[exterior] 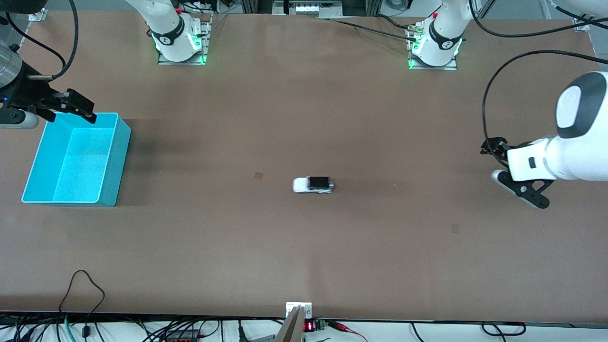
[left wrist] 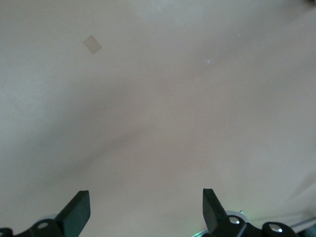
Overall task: Wind and store white jeep toy
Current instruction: 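Raise the left gripper away as the jeep rolls toward the box, then reach the right gripper down and grasp the jeep beside the box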
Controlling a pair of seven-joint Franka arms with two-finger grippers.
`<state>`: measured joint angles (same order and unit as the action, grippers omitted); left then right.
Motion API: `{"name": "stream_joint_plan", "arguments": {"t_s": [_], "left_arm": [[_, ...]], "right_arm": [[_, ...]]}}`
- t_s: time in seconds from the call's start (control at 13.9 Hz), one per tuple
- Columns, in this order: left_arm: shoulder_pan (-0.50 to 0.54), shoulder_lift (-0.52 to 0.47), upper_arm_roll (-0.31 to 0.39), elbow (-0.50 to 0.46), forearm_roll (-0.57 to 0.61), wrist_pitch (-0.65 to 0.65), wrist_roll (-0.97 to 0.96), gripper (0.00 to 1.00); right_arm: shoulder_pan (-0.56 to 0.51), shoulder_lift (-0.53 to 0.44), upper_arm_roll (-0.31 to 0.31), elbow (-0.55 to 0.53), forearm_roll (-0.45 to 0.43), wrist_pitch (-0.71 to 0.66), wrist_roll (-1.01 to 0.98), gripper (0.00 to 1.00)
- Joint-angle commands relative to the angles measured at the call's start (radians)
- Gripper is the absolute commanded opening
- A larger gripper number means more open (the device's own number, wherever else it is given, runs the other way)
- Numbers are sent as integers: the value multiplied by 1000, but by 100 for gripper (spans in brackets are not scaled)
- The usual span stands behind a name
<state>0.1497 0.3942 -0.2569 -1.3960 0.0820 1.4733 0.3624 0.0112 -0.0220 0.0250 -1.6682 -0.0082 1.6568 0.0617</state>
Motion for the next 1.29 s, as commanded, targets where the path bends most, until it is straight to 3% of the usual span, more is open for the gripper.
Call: {"name": "stream_joint_plan", "arguments": {"t_s": [0.0, 0.29, 0.5, 0.79, 1.22], "left_arm": [[-71, -81, 68, -40, -8, 8, -184, 100], [-177, -243, 221, -196, -45, 169, -339, 100], [-232, -300, 309, -221, -94, 188, -329, 100], [-245, -388, 311, -299, -87, 245, -326, 100], [-242, -388, 311, -299, -87, 237, -332, 100]], "right_arm": [[-5, -24, 4, -22, 5, 0, -14, 100], [-5, -24, 4, -22, 5, 0, -14, 100], [-5, -24, 4, -22, 5, 0, -14, 100], [-5, -24, 4, -22, 5, -2, -14, 100], [-5, -24, 4, -22, 5, 0, -14, 100]]}}
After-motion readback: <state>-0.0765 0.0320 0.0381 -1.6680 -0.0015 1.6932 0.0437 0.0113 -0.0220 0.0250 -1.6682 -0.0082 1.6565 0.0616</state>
